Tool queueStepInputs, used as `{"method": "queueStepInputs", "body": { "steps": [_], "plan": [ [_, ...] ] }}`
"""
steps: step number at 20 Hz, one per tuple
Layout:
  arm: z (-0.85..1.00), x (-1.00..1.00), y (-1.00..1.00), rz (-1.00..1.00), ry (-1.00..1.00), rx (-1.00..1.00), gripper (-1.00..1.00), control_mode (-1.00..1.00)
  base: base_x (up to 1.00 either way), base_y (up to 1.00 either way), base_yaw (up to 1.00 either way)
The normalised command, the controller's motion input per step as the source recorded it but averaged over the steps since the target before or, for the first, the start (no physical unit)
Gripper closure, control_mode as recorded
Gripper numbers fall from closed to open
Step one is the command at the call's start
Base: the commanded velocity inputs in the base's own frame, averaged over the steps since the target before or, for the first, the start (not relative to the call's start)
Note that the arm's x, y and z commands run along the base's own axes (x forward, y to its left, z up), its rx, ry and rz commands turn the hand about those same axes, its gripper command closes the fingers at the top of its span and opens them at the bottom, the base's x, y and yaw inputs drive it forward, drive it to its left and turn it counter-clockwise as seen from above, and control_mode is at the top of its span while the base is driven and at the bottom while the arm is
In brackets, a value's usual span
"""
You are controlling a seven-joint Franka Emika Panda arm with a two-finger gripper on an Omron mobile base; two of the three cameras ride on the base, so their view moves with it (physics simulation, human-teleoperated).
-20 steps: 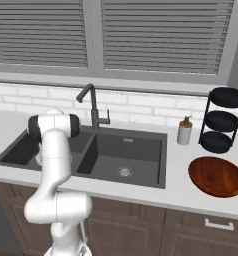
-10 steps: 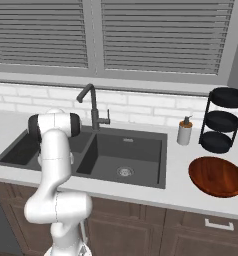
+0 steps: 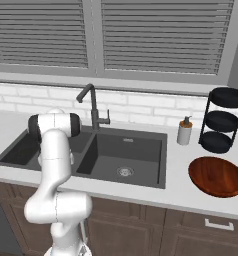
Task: Pick the garlic from the sink and place it in the bowl. Then pick the bowl and place it in the microwave. Then close the microwave door and press the start button.
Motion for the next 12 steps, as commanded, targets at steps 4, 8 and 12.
{"method": "queueStepInputs", "body": {
  "steps": [4, 8, 12],
  "plan": [
    [-0.14, -0.44, 0.00, -0.01, 0.00, 0.02, 1.00, -1.00, 0.00, 0.00, 0.00],
    [0.18, -0.40, 0.00, 0.00, -0.04, 0.01, 1.00, -1.00, 0.00, 0.00, 0.00],
    [0.79, -0.13, 0.00, 0.00, -0.07, 0.00, 1.00, -1.00, 0.00, 0.00, 0.00]
  ]
}}
